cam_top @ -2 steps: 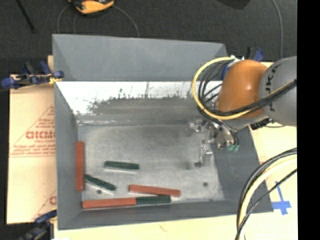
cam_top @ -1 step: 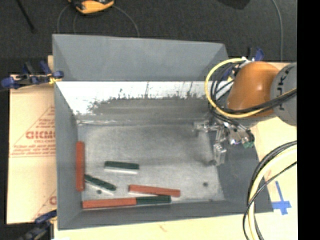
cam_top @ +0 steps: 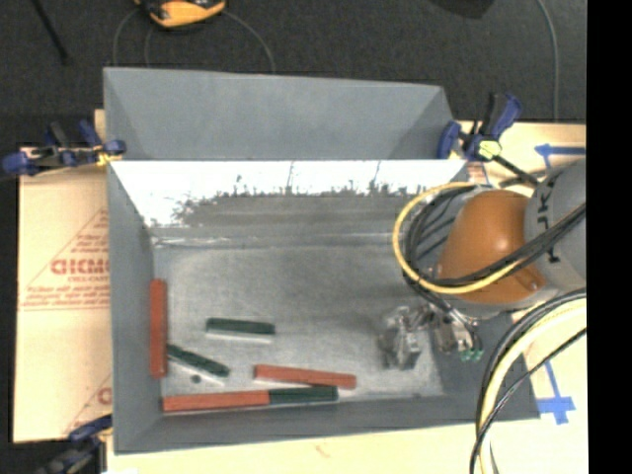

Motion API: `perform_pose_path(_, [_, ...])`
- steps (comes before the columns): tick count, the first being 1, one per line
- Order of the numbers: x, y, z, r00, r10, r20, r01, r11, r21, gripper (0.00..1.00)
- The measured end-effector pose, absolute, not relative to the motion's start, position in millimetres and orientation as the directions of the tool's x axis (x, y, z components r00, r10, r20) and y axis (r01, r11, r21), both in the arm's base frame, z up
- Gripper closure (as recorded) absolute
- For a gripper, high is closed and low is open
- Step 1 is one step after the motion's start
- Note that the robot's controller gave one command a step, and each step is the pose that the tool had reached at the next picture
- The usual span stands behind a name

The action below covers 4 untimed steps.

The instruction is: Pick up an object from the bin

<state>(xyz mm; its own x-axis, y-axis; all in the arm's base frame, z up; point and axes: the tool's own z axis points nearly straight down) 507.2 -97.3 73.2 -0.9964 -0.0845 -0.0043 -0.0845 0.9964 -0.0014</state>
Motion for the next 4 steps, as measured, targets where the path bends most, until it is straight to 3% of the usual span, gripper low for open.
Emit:
perform_pose_path(1, [507.1,-98,73,-0.996,-0.086,-0.004,-0.086,0.996,-0.002,0.00])
perform_pose_path(3, [497.4,-81,78,-0.999,-0.033,-0.003,-0.033,0.999,-0.001,0.00])
perform_pose_path(4, [484.9,-70,74,-0.986,0.165,-0.004,0.165,0.986,0.001,0.00])
